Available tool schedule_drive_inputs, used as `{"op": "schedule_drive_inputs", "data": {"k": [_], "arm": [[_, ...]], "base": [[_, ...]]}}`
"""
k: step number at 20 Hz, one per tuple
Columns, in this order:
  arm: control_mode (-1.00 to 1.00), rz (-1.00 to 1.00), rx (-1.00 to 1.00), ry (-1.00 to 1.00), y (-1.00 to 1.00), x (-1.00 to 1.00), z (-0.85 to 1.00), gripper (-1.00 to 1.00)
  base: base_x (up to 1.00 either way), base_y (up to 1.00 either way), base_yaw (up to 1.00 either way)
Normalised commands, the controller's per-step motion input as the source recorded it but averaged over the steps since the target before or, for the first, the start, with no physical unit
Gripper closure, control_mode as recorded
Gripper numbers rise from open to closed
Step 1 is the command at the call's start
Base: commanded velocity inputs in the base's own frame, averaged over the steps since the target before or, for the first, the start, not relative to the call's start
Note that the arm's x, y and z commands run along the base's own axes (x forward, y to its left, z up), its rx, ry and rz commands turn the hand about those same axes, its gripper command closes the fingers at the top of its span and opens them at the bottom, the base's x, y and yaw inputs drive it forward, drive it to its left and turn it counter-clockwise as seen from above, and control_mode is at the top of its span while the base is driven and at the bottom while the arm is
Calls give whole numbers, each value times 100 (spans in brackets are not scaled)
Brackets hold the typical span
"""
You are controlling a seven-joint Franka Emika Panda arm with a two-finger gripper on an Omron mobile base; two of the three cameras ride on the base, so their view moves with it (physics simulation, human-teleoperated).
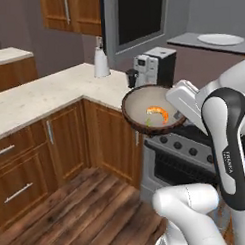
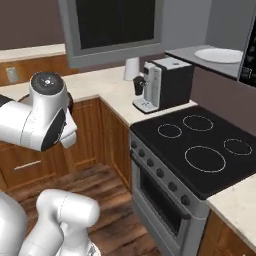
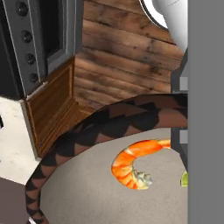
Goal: The microwave is finished heating the shrimp and lemon wedge. Take the bowl containing the food and place it on the dining counter.
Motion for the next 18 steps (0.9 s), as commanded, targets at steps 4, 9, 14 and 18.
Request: {"op": "schedule_drive_inputs", "data": {"k": [4,9,14,18], "arm": [[100,0,0,0,0,0,0,100],[100,0,0,0,0,0,0,100],[100,0,0,0,0,0,0,100],[100,0,0,0,0,0,0,100]], "base": [[-22,8,93],[-11,10,93],[0,25,76],[8,38,59]]}}
